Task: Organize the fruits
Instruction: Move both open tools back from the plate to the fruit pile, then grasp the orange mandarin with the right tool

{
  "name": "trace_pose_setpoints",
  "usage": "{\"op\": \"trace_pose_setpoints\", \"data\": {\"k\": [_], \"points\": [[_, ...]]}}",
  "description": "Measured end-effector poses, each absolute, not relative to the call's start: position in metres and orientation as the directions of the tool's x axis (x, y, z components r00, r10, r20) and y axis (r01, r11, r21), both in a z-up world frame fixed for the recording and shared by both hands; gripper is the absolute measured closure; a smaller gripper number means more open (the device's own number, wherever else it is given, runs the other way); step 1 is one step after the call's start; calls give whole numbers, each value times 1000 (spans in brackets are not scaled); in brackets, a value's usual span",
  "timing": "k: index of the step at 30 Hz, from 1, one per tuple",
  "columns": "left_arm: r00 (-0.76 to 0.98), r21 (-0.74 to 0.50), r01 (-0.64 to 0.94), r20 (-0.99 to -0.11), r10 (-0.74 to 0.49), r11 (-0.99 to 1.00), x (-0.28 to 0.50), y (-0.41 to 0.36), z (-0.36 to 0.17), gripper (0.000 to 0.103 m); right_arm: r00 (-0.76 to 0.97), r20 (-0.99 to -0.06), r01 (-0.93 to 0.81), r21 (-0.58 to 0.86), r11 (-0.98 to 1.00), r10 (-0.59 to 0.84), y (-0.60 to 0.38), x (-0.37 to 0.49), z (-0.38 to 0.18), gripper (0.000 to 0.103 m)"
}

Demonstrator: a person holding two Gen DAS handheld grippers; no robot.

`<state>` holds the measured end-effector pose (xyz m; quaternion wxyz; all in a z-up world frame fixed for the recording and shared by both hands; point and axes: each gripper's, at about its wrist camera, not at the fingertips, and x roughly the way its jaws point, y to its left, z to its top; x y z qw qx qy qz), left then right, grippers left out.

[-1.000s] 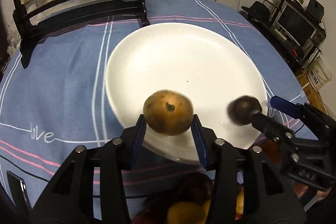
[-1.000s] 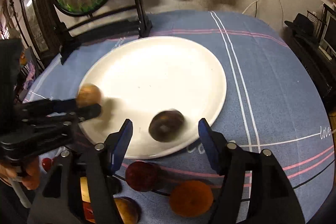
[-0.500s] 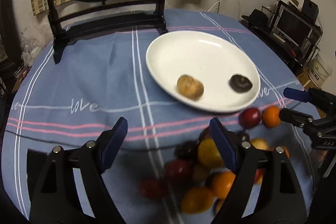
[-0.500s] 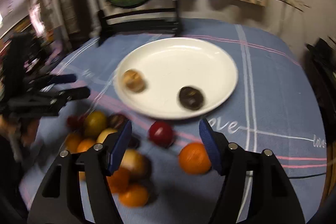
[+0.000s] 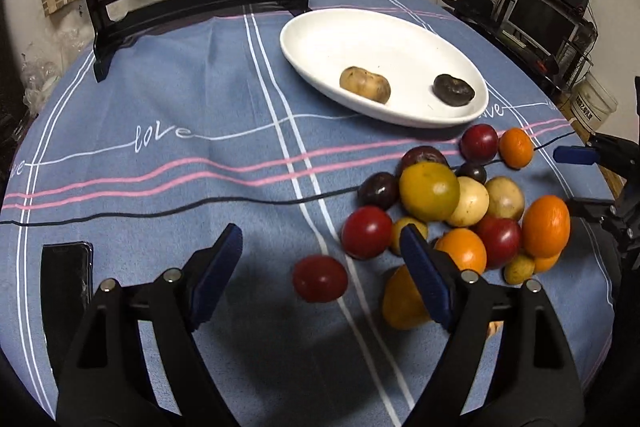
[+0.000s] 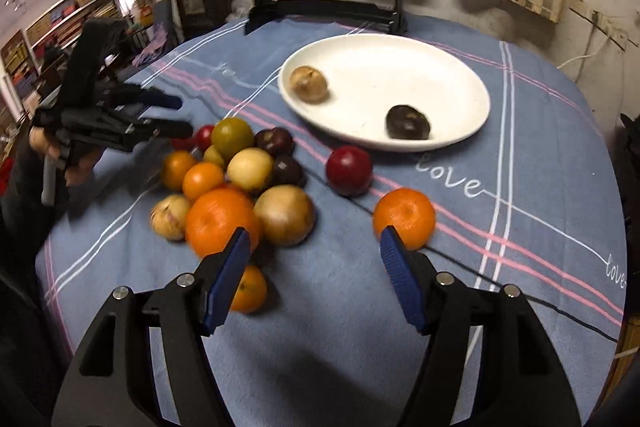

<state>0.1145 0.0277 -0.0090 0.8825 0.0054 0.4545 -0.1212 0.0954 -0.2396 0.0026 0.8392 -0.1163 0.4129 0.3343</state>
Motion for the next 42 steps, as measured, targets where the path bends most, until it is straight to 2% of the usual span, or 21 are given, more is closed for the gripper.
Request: {"op": "trace_pose_setpoints", "data": {"k": [9,15,17,19,25,36,38,42], "points": [[578,-94,203,-792,-197,975,109,33,-2,15,417,-723,-732,91,675,551,-231,76,17,35],[572,-76,187,-802,-172,979,110,28,-7,15,357,-764,-782,70,619,537,-197,67,0,35],[572,-73,186,-803,-168,980,109,26,-8,15,399,-783,-762,7,648,478,-182,69,-7,35],[572,-72,193,-802,-171,979,108,25,-7,15,407,-778,-749,16,663,478,-179,75,-9,35],[574,-64,239,-795,-194,969,101,16,-3,15,432,-740,-713,71,698,516,-190,88,2,60],[579,-33,325,-783,-226,945,80,3,6,14,413,-772,-717,52,695,483,-190,90,-7,59],[582,-37,335,-778,-238,942,76,4,8,14,409,-792,-716,30,697,454,-187,89,-13,52],[578,-20,380,-775,-254,925,68,-3,10,14,406,-813,-701,16,713,418,-190,91,-19,50]]}}
